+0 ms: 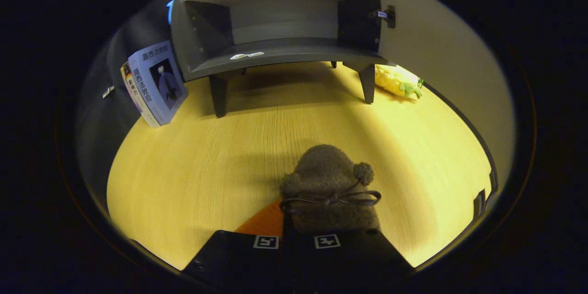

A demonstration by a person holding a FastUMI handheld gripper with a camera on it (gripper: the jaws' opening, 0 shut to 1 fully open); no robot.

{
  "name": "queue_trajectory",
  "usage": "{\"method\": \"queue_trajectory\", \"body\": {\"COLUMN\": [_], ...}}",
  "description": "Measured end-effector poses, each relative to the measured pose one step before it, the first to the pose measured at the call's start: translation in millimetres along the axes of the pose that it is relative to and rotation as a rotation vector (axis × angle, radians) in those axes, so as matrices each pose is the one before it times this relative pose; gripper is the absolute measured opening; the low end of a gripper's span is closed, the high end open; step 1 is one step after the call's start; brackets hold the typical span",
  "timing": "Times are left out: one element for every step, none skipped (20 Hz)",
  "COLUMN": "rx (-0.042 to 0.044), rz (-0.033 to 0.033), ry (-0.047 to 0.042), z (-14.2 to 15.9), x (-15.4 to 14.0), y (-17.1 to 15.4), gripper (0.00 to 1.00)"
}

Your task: Open the shoe cabinet door, grab the shoes and put them into the shoe cabinet, then close the shoe cabinet door.

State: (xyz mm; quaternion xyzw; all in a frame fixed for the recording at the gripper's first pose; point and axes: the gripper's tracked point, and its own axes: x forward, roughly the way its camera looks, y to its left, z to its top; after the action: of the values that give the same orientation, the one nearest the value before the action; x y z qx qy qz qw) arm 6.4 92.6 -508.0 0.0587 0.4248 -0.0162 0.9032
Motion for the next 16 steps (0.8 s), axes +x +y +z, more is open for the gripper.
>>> {"method": "queue_trajectory", "body": {"rx": [0.00970, -0.00235, -0.00748, -0.01118, -0.00547, 0.00508, 0.01129, 0.01254, 0.00699, 0.00294, 0.00374, 0.00116, 0.00542, 0.00242, 0.00193, 0.00031], "rz": [0.01404, 0.01415, 0.00913, -0.00023, 0.00559, 0.01387, 0.01797, 0.01993, 0.01613, 0.01450, 0.00891, 0.01272, 0.00806, 0.01047, 0.00654, 0.00897], "ry": [-0.00777, -0.00283, -0.00523, -0.00716, -0.01404, -0.01629, -0.01606, -0.01902, -0.01882, -0.01650, -0.02066, -0.01798, -0.02138, -0.02496, -0.02800, -0.02177], "z": [4.44, 2.27, 3.08, 4.69, 7.21, 10.01, 11.48, 12.88, 13.85, 14.59, 14.76, 17.29, 15.71, 20.03, 19.25, 19.84], "x": [-2.67, -0.46, -5.14, -5.83, -6.66, -9.08, -10.30, -12.89, -12.52, -12.37, -13.36, -11.72, -12.50, -11.30, -9.76, -7.89], "y": [0.49, -0.86, -2.41, -4.09, -2.23, -0.06, 2.34, 2.63, 3.69, 3.80, 3.78, 5.31, 4.35, 5.36, 5.47, 6.01], "gripper": [0.13, 0.07, 0.07, 0.07, 0.07, 0.07, 0.07, 0.07, 0.07, 0.07, 0.06, 0.07, 0.06, 0.07, 0.06, 0.06]}}
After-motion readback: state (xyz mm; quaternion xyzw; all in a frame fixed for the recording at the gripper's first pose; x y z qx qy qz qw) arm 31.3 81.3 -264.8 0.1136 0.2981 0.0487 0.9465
